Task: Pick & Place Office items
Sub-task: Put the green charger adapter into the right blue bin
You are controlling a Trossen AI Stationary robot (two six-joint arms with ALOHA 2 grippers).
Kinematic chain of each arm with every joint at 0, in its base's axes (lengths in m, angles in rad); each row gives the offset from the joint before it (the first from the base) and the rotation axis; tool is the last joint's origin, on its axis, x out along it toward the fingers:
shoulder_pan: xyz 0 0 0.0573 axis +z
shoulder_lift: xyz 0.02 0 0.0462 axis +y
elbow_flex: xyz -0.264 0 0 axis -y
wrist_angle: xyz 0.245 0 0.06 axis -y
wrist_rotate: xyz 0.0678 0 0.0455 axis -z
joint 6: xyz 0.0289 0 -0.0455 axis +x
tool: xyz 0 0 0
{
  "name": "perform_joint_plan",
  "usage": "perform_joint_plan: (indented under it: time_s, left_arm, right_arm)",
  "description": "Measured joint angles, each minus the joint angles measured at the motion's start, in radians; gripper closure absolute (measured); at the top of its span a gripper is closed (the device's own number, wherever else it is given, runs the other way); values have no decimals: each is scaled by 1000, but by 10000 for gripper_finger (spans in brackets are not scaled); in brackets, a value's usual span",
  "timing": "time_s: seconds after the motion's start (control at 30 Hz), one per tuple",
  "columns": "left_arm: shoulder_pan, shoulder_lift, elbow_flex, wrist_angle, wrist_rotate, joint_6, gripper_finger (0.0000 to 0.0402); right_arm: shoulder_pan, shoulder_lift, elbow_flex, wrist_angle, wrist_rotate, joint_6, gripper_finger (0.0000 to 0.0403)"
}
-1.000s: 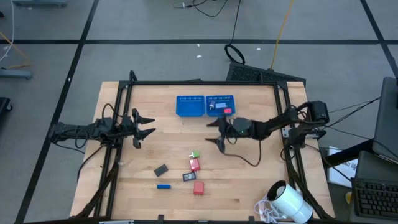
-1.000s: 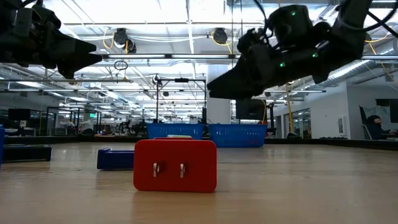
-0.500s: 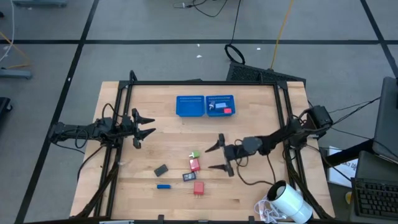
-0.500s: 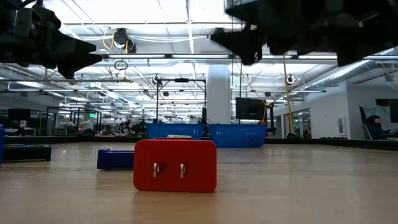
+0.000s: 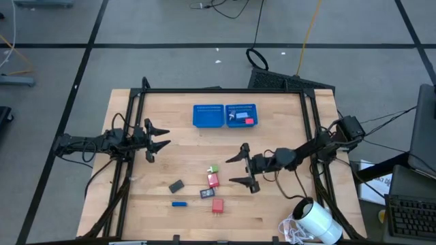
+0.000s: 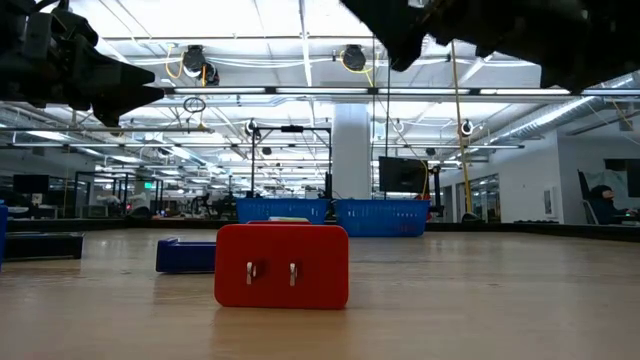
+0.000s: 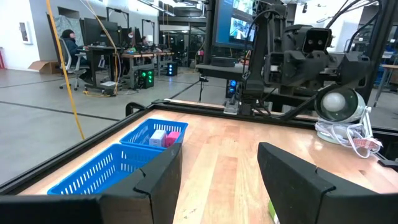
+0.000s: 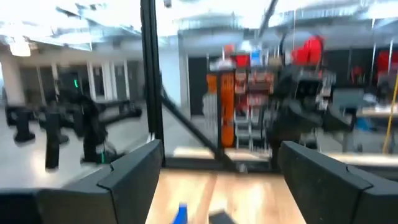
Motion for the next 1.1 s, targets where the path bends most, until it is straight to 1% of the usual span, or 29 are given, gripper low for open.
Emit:
perform_joint_plan:
  time_s: [0.07,0.13,0.27,0.33,0.37,0.53,0.67,0.87,0.97,1.1]
  left_arm:
    - [0,0,0,0,0,0,188]
    - [0,0,0,0,0,0,188]
    - [0,0,0,0,0,0,188]
    - [0,0,0,0,0,0,188]
    - [0,0,0,0,0,0,188]
    - [0,0,0,0,0,0,188]
    - [0,0,0,1,0,0,188]
    - [0,0,0,2,0,0,188]
    - [0,0,0,2,0,0,188]
    - [0,0,0,2,0,0,188]
  right_arm:
    - [0,1,32,-111,0,9,94]
    - [1,1,87,-258,-1,7,94]
    - [-2,12,253,-694,0,-22,94]
    - [-11,41,318,-850,-1,-42,94]
    - [-17,60,338,-892,0,-47,94]
    - [-56,173,380,-892,-1,-79,94]
    - [-112,246,379,-871,0,-88,94]
    - [-186,293,380,-876,-10,-29,94]
    - [-198,306,379,-877,-54,-27,94]
    - [-194,306,379,-888,-57,-27,94]
